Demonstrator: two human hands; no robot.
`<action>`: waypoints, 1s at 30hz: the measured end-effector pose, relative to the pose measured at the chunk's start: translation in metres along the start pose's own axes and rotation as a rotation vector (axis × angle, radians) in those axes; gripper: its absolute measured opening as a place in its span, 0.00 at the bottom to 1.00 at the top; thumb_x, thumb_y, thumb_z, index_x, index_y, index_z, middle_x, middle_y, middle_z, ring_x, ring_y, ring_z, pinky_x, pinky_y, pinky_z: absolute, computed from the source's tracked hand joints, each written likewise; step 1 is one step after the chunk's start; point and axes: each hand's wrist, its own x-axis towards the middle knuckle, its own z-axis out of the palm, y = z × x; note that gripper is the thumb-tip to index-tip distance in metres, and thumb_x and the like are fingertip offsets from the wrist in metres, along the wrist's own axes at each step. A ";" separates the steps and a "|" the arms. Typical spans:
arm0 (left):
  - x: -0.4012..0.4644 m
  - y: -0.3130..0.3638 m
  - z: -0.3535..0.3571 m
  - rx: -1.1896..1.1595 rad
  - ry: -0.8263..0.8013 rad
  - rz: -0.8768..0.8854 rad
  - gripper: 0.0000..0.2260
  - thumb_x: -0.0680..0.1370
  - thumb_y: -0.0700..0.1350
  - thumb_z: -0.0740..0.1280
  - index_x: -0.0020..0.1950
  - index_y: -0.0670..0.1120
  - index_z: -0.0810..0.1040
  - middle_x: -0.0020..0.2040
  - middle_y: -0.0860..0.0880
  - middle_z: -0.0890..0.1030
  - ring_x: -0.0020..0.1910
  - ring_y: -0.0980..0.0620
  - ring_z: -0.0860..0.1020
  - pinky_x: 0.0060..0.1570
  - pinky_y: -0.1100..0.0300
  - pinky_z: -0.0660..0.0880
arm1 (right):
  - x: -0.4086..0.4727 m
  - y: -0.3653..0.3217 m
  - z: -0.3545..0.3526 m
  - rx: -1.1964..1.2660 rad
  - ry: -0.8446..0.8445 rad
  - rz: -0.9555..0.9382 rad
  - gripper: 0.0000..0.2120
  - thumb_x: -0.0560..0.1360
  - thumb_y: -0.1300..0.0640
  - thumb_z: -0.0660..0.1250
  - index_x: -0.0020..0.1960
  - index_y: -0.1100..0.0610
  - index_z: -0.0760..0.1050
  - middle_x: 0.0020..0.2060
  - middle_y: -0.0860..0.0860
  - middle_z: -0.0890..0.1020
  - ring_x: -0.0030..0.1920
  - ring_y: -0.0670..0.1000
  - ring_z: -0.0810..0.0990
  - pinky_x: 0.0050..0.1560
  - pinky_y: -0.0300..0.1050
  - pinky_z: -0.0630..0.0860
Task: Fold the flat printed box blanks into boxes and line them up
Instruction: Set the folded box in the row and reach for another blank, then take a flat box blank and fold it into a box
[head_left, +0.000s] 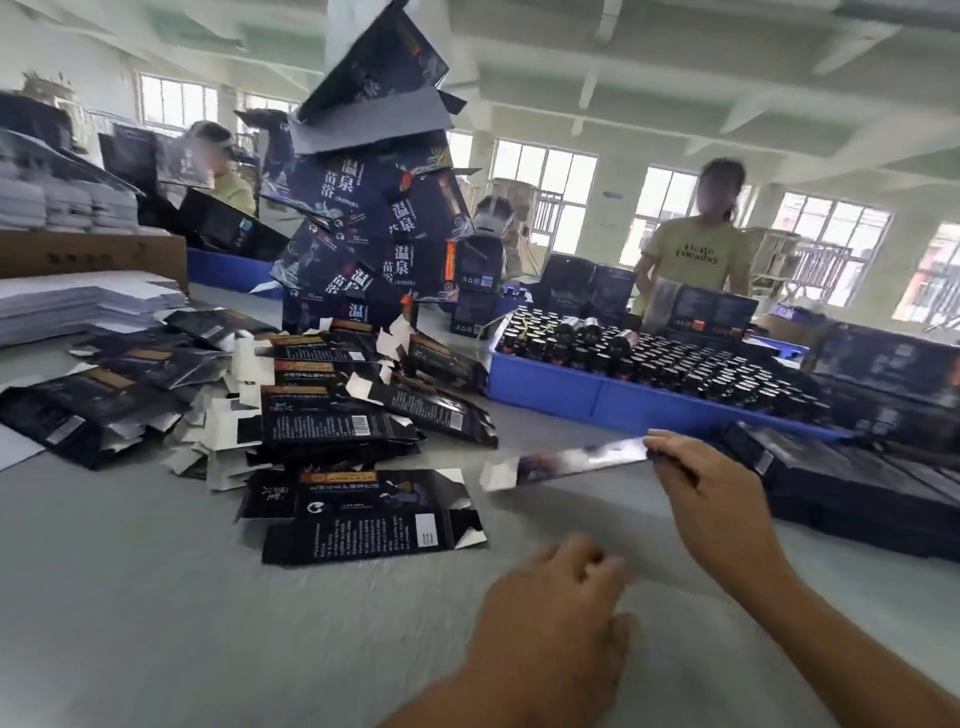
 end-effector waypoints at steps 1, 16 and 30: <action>0.000 0.003 -0.003 -0.021 0.049 0.003 0.19 0.73 0.54 0.68 0.63 0.54 0.78 0.61 0.52 0.79 0.55 0.51 0.81 0.46 0.60 0.80 | -0.013 -0.004 -0.013 -0.045 -0.002 -0.069 0.10 0.76 0.67 0.71 0.57 0.60 0.84 0.58 0.51 0.85 0.57 0.49 0.82 0.62 0.33 0.69; 0.004 -0.010 -0.007 0.021 -0.153 -0.028 0.55 0.60 0.83 0.59 0.71 0.68 0.24 0.74 0.64 0.50 0.73 0.61 0.49 0.71 0.65 0.42 | -0.110 -0.038 -0.072 0.151 -0.043 -0.310 0.26 0.64 0.81 0.73 0.55 0.57 0.84 0.63 0.44 0.81 0.64 0.41 0.79 0.64 0.32 0.73; 0.002 0.007 -0.015 0.057 0.005 0.118 0.44 0.64 0.76 0.64 0.74 0.54 0.60 0.72 0.54 0.69 0.68 0.55 0.65 0.69 0.54 0.62 | -0.106 -0.034 -0.096 0.643 -0.094 0.284 0.09 0.75 0.55 0.72 0.48 0.40 0.82 0.45 0.42 0.86 0.46 0.44 0.85 0.50 0.36 0.81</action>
